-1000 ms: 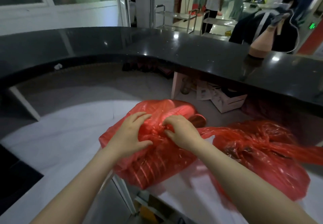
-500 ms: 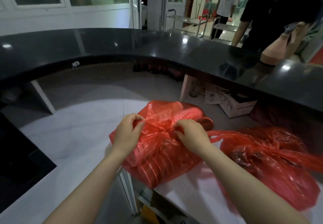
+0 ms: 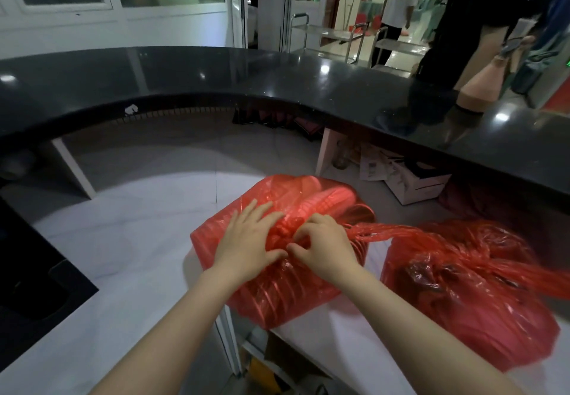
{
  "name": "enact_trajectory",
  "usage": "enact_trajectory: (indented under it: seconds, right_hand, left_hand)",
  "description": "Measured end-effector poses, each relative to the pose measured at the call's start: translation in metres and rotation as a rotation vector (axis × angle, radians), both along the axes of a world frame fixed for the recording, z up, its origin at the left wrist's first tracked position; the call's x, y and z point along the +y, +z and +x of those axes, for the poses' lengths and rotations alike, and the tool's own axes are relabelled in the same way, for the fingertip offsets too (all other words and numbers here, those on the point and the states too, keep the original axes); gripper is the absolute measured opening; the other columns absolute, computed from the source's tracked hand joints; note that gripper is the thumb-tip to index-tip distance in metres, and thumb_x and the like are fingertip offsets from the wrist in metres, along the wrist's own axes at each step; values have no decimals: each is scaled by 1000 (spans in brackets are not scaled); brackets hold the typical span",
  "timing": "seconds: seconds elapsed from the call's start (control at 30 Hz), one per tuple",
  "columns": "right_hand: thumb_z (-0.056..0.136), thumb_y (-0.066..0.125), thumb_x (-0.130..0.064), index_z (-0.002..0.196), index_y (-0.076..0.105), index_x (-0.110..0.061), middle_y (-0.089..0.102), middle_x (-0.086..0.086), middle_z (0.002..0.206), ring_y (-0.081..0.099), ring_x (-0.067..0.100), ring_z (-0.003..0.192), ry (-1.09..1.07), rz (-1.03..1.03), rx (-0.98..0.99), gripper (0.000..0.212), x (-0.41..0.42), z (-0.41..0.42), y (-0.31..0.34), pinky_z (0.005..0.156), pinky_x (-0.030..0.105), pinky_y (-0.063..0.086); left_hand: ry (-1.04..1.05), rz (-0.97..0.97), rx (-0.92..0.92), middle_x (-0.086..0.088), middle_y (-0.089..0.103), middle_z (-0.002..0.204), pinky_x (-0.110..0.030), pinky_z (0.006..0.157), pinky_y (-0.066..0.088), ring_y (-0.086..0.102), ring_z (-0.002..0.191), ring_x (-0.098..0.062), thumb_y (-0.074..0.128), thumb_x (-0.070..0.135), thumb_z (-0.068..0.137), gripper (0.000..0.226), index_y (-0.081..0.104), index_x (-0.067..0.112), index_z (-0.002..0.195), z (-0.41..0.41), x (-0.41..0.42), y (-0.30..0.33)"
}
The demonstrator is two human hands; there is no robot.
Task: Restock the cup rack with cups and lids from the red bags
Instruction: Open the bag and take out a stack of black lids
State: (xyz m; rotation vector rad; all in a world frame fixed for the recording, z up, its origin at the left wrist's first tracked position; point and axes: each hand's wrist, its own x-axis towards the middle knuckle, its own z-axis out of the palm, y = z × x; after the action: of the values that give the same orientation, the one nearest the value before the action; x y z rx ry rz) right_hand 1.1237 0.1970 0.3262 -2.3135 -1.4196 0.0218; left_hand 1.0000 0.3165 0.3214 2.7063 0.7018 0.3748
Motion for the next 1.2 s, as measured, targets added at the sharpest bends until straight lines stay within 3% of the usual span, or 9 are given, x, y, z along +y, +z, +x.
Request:
enact_trajectory:
  seconds: [0.13, 0.3, 0.5, 0.63, 0.73, 0.8, 0.9, 1.03, 1.2]
  right_hand:
    - [78, 69, -44, 79, 66, -30, 52, -13, 88, 49, 16, 93, 11, -28, 34, 14, -8, 4, -1, 79, 31, 35]
    - [78, 68, -41, 71, 61, -29, 48, -15, 83, 47, 15, 90, 32, -102, 4, 15, -15, 11, 10, 76, 31, 31]
    - [77, 64, -38, 57, 42, -29, 48, -13, 79, 50, 16, 92, 19, -207, 7, 31, -13, 9, 19, 80, 34, 30]
    - [80, 65, -42, 56, 50, -27, 53, -14, 73, 54, 14, 87, 4, -229, 75, 32, -14, 10, 20, 85, 37, 37]
    - [84, 65, -43, 64, 63, -29, 61, -12, 71, 59, 14, 78, -36, -94, 158, 25, -16, 17, 20, 77, 34, 44]
    - [87, 64, -35, 89, 70, -28, 63, -11, 84, 59, 13, 83, -79, 68, 171, 8, -12, 23, 20, 80, 36, 48]
    - [86, 67, -28, 113, 66, -27, 65, -6, 105, 57, 16, 101, 1, -5, 115, 28, 2, 28, 21, 90, 38, 46]
    - [90, 59, -23, 96, 66, -22, 68, 2, 101, 60, 25, 97, -26, -84, 130, 9, 18, 29, 17, 83, 39, 47]
    - [97, 46, -18, 92, 49, -18, 58, 0, 86, 57, 25, 84, -371, 264, 238, 6, 7, 56, 24, 69, 32, 37]
  left_hand:
    - [28, 198, 191, 7, 18, 158, -45, 117, 3, 6, 147, -19, 63, 54, 80, 87, 14, 34, 149, 10, 7, -16]
    - [9, 212, 261, 6, 20, 157, -48, 116, 5, 10, 146, -23, 62, 53, 82, 84, 16, 32, 149, 25, 17, -17]
    - [-16, 184, 290, 7, 20, 157, -51, 117, 8, 10, 146, -27, 65, 50, 81, 84, 18, 34, 148, 37, 22, -12]
    - [-7, 179, 283, 7, 22, 156, -51, 116, 7, 12, 146, -28, 65, 51, 80, 83, 20, 33, 147, 40, 23, -12]
    - [-13, 204, 278, 5, 20, 157, -47, 116, 8, 13, 146, -26, 66, 51, 79, 86, 18, 32, 148, 41, 25, -15]
    - [-18, 224, 260, 5, 21, 157, -43, 117, 9, 14, 146, -24, 68, 51, 78, 89, 18, 31, 148, 41, 24, -18]
    - [-18, 234, 224, 6, 24, 156, -39, 117, 11, 17, 145, -22, 68, 53, 76, 90, 19, 30, 148, 39, 24, -23]
    - [-32, 245, 207, 6, 24, 156, -38, 116, 12, 18, 145, -21, 67, 57, 76, 91, 19, 30, 148, 36, 26, -26]
    - [-64, 247, 179, 5, 24, 156, -39, 117, 12, 18, 144, -21, 63, 60, 77, 91, 18, 29, 149, 31, 31, -29]
